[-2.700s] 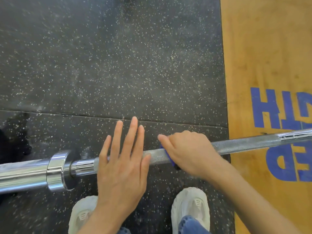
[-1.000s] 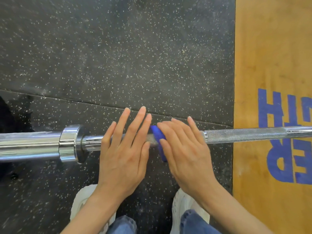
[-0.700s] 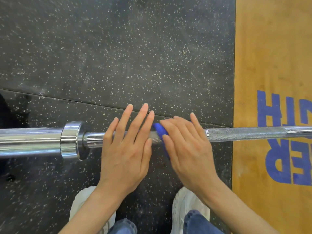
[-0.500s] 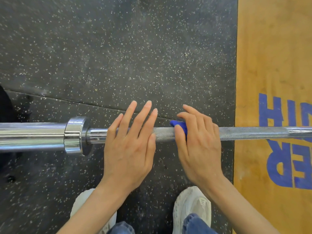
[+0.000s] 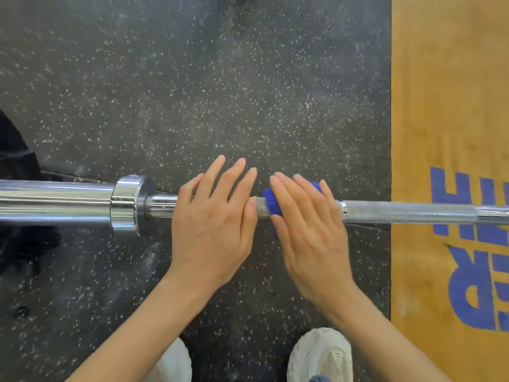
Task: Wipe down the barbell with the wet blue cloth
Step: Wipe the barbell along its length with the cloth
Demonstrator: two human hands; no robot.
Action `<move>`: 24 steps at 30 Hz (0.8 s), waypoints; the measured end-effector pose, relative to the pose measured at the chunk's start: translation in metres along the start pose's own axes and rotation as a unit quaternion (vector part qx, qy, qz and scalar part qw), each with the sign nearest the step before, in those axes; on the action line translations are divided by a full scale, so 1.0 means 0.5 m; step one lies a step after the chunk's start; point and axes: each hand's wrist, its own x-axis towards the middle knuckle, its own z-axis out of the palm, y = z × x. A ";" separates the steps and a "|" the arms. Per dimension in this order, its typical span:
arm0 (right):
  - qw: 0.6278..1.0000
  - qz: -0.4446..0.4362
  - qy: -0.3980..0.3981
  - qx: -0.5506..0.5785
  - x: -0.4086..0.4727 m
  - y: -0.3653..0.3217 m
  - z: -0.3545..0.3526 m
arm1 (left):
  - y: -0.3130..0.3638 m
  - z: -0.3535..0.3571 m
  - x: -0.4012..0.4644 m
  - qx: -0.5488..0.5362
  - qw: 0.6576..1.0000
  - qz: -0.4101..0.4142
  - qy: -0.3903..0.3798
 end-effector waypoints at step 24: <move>0.997 0.062 0.011 0.032 0.147 0.034 0.017 | -0.034 0.042 0.179 0.008 0.994 0.015 0.107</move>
